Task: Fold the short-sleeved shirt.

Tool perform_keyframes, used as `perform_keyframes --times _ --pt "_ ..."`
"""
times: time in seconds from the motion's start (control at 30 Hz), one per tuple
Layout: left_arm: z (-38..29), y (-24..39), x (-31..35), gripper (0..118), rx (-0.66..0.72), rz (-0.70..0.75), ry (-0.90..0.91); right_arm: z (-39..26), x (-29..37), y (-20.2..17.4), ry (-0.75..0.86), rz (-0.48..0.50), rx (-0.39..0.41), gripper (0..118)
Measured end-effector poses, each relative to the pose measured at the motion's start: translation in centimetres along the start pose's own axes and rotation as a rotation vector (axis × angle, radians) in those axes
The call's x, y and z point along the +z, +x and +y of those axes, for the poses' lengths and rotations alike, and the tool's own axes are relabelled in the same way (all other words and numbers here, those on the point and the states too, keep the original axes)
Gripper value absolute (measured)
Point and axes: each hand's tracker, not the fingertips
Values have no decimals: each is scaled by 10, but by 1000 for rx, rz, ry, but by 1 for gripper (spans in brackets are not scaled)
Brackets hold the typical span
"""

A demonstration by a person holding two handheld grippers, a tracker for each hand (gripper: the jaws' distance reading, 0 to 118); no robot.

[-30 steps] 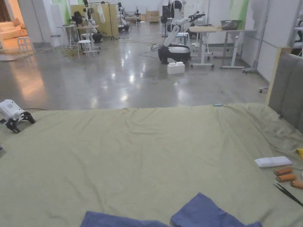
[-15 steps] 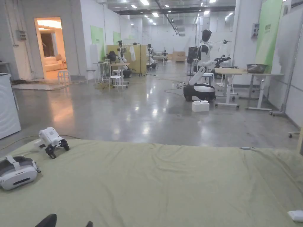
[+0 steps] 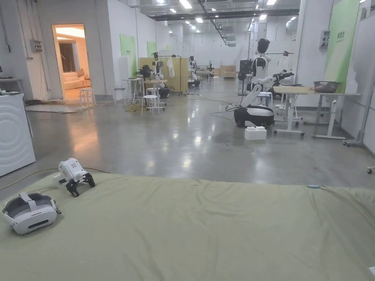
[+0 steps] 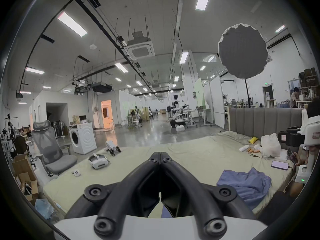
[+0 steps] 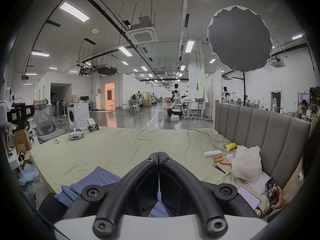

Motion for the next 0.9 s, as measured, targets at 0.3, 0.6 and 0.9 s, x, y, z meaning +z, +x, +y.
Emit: perform_keyframes --times 0.3,0.6,0.9 --pt "-100 -4 -207 72 223 -218 -552 -56 -21 18 -195 -13 -111 0" --pt "-228 11 -366 71 117 -174 -863 -89 -23 47 -318 -101 -131 0" --pt "-233 29 -364 27 20 -149 -891 -101 -33 73 -395 -162 -163 0"
